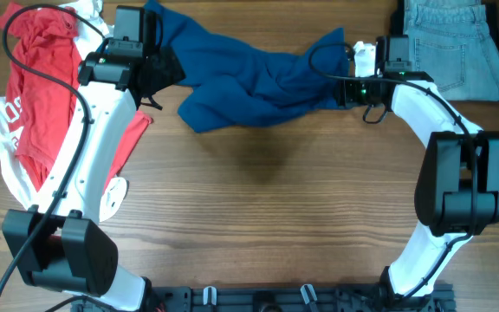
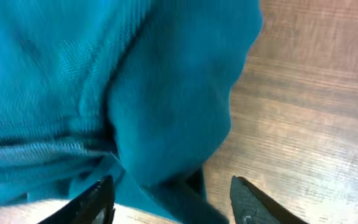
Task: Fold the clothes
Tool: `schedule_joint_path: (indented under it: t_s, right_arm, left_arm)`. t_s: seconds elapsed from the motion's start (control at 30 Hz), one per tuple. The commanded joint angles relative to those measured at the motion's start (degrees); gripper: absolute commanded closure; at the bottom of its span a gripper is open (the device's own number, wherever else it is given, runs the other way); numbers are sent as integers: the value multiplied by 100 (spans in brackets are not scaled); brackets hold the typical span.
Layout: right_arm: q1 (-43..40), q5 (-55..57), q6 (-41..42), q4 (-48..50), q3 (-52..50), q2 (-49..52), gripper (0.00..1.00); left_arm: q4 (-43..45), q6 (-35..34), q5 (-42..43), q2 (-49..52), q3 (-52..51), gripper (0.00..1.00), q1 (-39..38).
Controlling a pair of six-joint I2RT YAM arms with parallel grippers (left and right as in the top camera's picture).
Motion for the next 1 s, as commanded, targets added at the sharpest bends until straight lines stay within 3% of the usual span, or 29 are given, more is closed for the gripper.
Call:
schedule_joint_path:
  t_s: [0.0,0.03,0.07,0.27,0.47,0.63,0.83,0.87,0.93,0.97]
  right_arm:
    - [-9,-144,-92,170,-125,0,65]
    - [-9,-144,-83,164,-125,0,86]
    - [-9,-146,-72,149,-125,0,96]
    - [-28,-201,380,-184,37,-243,96]
    - [-177,-223,374,-1021,964,-1126,96]
    - [-297,-116,385,-417,1475,-1193,96]
    - [-444,-76,671,234,1475,-568,96]
    - [-455,-76,673,273,1475,-439,91]
    - [-470,-76,673,271,1475,-278,50]
    - [-474,-76,675,225,1475,-258,34]
  left_arm:
    - [4,48,-96,13,28,0,42]
    - [17,48,-94,13,28,0,42]
    - [20,48,-96,13,28,0,42]
    - [11,50,-96,13,28,0,42]
    - [-35,50,-96,13,28,0,42]
    - [-33,48,-92,13,28,0,42]
    - [-50,50,-94,13,28,0,42]
    - [-55,50,-94,13,28,0,42]
    - [-55,50,-94,13,28,0,42]
    - [-52,50,-94,13,28,0,42]
